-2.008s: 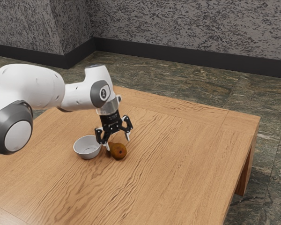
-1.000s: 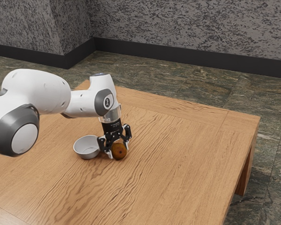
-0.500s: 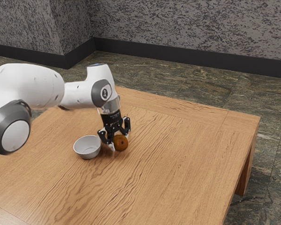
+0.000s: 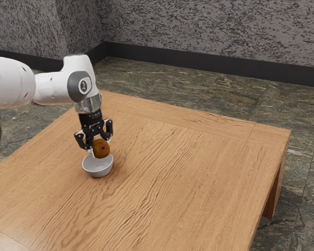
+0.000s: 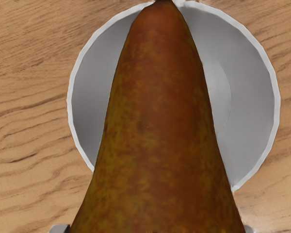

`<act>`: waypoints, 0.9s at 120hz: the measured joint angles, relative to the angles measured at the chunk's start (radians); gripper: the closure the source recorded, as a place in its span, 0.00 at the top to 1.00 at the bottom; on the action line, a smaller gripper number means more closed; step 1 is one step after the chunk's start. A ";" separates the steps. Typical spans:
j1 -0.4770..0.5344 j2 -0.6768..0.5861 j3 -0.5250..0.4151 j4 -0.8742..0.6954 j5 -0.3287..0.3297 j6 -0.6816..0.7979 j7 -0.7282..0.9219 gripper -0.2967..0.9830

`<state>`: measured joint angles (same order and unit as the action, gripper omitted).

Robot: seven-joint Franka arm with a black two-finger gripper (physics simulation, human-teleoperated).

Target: Place the pear in the bowl.

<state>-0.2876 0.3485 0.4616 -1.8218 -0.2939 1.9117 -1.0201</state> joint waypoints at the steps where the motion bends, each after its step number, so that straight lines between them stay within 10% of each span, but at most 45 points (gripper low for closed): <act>1: 0.000 -0.002 0.001 -0.003 0.002 -0.001 0.000 0.48; 108: 0.010 0.001 0.008 -0.032 0.025 0.018 0.031 0.74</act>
<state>-0.2778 0.3497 0.4693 -1.8539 -0.2691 1.9301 -0.9889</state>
